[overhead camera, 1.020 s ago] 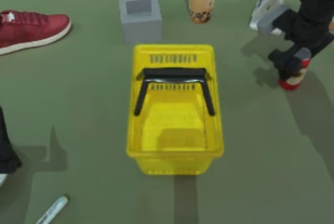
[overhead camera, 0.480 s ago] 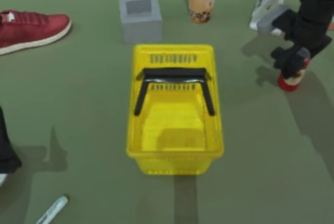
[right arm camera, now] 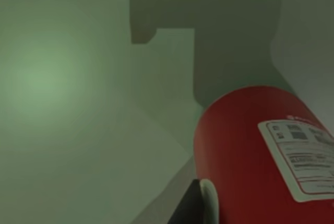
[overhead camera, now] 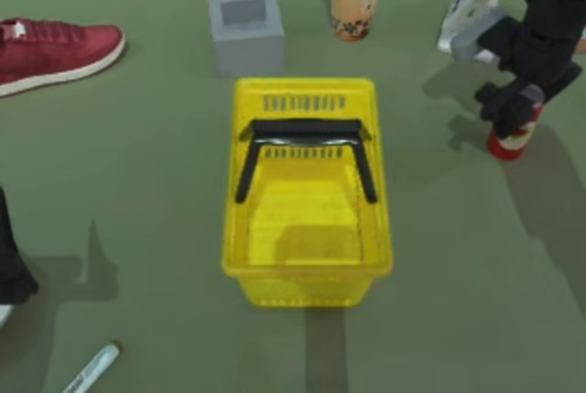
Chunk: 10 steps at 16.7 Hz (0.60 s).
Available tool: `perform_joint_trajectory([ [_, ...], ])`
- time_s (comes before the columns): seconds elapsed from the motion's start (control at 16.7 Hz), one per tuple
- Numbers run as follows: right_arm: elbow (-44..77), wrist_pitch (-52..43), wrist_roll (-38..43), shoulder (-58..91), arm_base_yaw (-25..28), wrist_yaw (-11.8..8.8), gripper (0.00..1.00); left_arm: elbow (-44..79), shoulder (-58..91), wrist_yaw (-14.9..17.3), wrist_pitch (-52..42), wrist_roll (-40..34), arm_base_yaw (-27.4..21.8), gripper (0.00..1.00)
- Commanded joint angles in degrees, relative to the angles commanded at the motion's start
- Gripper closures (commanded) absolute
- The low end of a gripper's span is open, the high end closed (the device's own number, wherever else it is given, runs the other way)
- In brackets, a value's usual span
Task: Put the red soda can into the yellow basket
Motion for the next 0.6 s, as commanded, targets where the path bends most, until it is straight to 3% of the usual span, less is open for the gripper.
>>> perform_joint_trajectory([
  [0.12, -0.59, 1.67, 0.46, -0.1, 0.25, -1.07, 1.0, 0.0, 0.0, 0.0, 0.0, 0.0, 0.0, 0.0],
  [0.3, -3.04, 8.34, 2.56, -0.76, 0.98, -5.23, 1.0, 0.0, 0.0, 0.0, 0.0, 0.0, 0.0, 0.0],
  [0.42, -5.58, 15.41, 4.82, -1.58, 1.62, -9.45, 1.0, 0.0, 0.0, 0.0, 0.0, 0.0, 0.0, 0.0],
  [0.6, -10.5, 29.47, 9.16, -3.31, 2.79, -17.38, 1.0, 0.0, 0.0, 0.0, 0.0, 0.0, 0.0, 0.0],
])
